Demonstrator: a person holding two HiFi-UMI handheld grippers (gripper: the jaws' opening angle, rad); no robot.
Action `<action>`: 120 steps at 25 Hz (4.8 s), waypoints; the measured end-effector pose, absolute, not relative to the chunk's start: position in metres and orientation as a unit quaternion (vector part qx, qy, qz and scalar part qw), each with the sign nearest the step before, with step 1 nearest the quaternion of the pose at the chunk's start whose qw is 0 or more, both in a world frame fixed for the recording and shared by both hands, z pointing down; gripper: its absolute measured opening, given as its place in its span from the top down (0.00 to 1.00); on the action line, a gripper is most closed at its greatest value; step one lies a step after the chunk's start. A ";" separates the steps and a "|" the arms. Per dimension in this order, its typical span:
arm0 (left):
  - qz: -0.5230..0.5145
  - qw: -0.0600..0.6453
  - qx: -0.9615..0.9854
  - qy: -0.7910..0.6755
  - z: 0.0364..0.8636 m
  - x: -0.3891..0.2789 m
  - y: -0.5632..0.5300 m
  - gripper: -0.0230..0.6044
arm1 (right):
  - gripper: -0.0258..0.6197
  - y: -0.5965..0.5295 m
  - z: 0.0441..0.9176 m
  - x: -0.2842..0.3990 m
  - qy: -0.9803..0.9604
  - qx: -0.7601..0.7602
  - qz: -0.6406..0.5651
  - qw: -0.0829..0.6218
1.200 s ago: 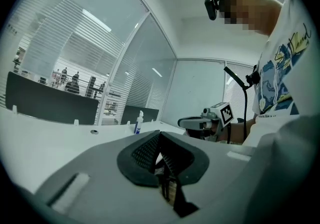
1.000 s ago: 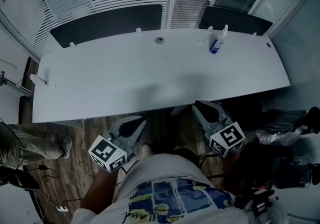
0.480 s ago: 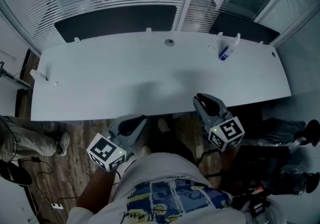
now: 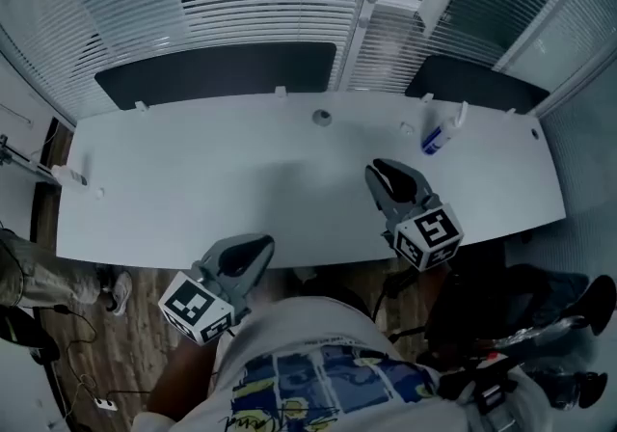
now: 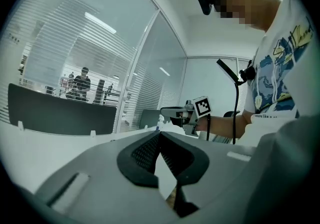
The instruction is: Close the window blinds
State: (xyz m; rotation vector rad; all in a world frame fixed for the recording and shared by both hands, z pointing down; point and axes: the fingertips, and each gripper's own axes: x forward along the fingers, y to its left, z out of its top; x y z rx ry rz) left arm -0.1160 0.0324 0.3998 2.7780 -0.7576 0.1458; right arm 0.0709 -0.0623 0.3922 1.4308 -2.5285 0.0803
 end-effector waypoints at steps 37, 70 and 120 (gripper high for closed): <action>0.073 0.194 0.903 -0.376 0.411 -0.086 -0.073 0.96 | 0.77 -0.457 0.327 0.181 -0.792 0.600 -0.075 0.089; 0.073 0.202 0.895 -0.390 0.419 -0.094 -0.064 0.96 | 0.77 -0.488 0.320 0.183 -0.705 0.699 -0.062 0.099; 0.070 0.207 0.902 -0.373 0.416 -0.088 -0.053 0.96 | 0.73 -0.478 0.327 0.174 -0.693 0.637 -0.211 0.266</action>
